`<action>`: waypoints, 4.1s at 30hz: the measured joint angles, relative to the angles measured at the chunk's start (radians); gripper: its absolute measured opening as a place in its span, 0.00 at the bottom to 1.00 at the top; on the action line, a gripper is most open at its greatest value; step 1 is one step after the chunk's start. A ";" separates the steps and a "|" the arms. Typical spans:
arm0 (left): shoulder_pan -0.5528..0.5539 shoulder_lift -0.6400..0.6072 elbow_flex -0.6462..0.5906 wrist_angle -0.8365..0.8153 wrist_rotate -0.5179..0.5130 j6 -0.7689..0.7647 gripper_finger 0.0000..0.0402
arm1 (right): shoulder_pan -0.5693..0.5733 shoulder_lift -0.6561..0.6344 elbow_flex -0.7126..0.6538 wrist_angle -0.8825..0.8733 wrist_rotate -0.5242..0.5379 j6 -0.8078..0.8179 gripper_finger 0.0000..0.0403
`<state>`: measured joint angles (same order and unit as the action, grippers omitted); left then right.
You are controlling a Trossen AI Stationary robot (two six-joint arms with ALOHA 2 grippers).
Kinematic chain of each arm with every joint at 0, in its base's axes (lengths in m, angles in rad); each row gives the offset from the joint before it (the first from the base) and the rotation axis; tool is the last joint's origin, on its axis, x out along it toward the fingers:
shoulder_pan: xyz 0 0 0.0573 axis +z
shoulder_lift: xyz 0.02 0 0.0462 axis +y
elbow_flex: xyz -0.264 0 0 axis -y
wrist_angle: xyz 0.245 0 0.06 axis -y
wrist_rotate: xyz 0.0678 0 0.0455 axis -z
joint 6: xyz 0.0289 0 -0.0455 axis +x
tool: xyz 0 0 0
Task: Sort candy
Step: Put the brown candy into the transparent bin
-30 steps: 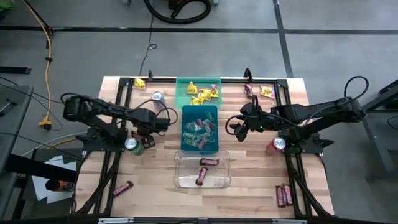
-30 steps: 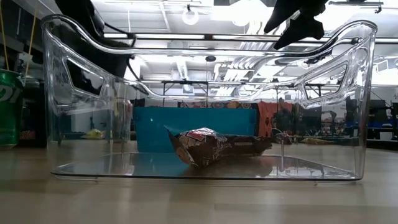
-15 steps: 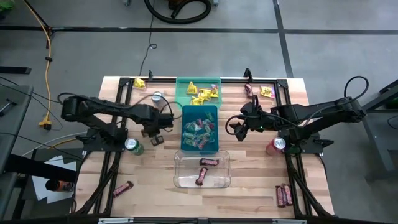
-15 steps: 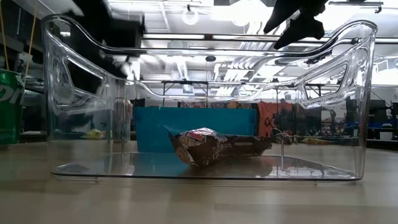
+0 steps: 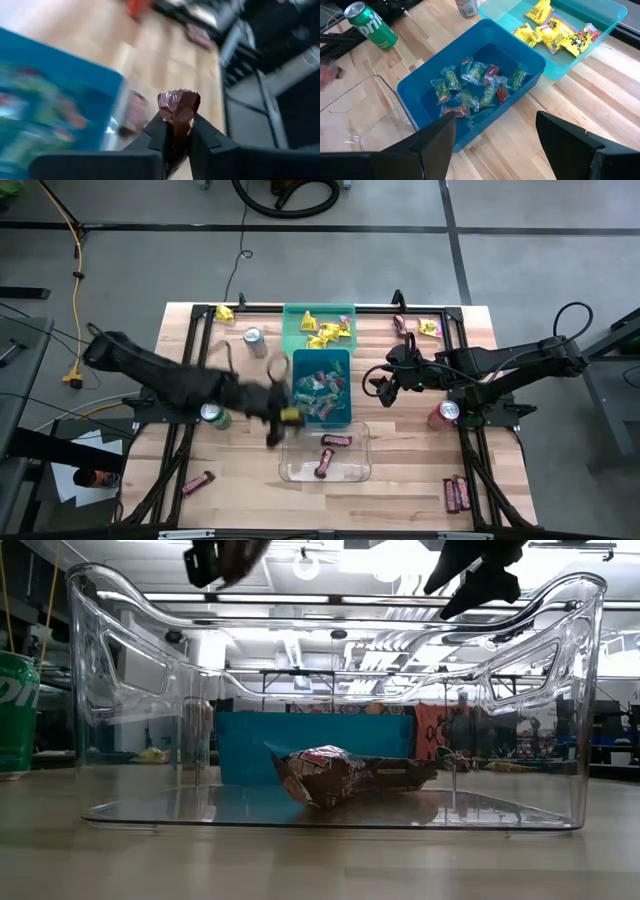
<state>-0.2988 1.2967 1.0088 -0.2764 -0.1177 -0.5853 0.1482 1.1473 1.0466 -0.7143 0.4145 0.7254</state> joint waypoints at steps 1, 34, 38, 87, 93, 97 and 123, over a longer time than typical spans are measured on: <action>-0.039 0.036 -0.001 0.027 0.000 -0.018 0.08 | 0.000 0.000 0.000 0.000 -0.001 -0.002 0.67; -0.058 -0.268 -0.076 -0.238 -0.463 0.097 0.54 | -0.216 0.073 0.001 -0.037 -0.086 0.243 0.67; 0.011 -0.430 -0.298 0.004 -0.379 0.069 0.54 | -0.387 0.146 0.001 -0.102 -0.098 0.239 0.67; 0.443 -0.597 -0.431 0.283 -0.092 0.102 0.54 | -0.752 0.323 0.000 -0.025 -0.199 -0.205 0.03; 0.443 -0.608 -0.431 0.280 -0.086 0.115 0.54 | -0.451 0.148 0.000 0.199 -0.285 -0.142 0.02; 0.442 -0.601 -0.431 0.273 0.043 0.092 0.54 | -0.232 0.141 0.000 0.420 -0.287 -0.139 0.01; 0.438 -0.541 -0.432 0.359 -0.026 -0.106 0.54 | 0.201 0.381 0.001 0.582 -0.538 -0.360 0.07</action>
<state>0.1396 0.7555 0.5770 0.0823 -0.1438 -0.6918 0.3492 1.5280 1.0473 -0.1322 -0.1238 0.3656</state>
